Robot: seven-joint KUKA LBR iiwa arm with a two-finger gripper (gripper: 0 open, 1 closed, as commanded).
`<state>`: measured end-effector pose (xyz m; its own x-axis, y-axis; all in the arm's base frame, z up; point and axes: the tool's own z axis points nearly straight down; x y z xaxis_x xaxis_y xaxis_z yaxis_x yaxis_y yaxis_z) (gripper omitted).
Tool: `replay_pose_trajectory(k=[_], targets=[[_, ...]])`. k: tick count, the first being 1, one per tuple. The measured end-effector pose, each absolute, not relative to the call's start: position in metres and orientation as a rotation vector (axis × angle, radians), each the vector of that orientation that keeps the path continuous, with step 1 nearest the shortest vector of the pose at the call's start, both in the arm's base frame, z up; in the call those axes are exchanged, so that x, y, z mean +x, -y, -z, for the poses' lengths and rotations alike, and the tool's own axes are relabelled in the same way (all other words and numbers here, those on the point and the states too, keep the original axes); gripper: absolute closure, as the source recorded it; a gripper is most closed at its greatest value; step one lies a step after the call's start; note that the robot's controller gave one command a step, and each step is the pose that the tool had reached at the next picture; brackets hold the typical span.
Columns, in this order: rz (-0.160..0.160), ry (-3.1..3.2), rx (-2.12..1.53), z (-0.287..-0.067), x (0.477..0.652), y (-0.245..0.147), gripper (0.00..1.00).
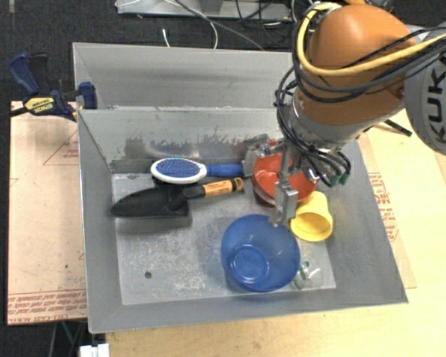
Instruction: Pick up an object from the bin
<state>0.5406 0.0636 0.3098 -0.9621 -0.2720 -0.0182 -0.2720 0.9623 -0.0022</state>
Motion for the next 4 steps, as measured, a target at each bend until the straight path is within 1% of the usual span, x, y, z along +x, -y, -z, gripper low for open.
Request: replay_pose_trajectory(k=[1,2,3,4], targets=[[-0.001,-3.088,-0.357,-0.305,0.547,-0.066,0.0],[0.005,-3.017,-0.737,-0.296,0.578,-0.026,0.0],[-0.008,-3.114,-0.295,-0.24,0.553,-0.074,0.0],[-0.008,-3.107,-0.313,-0.239,0.555,-0.071,0.0]])
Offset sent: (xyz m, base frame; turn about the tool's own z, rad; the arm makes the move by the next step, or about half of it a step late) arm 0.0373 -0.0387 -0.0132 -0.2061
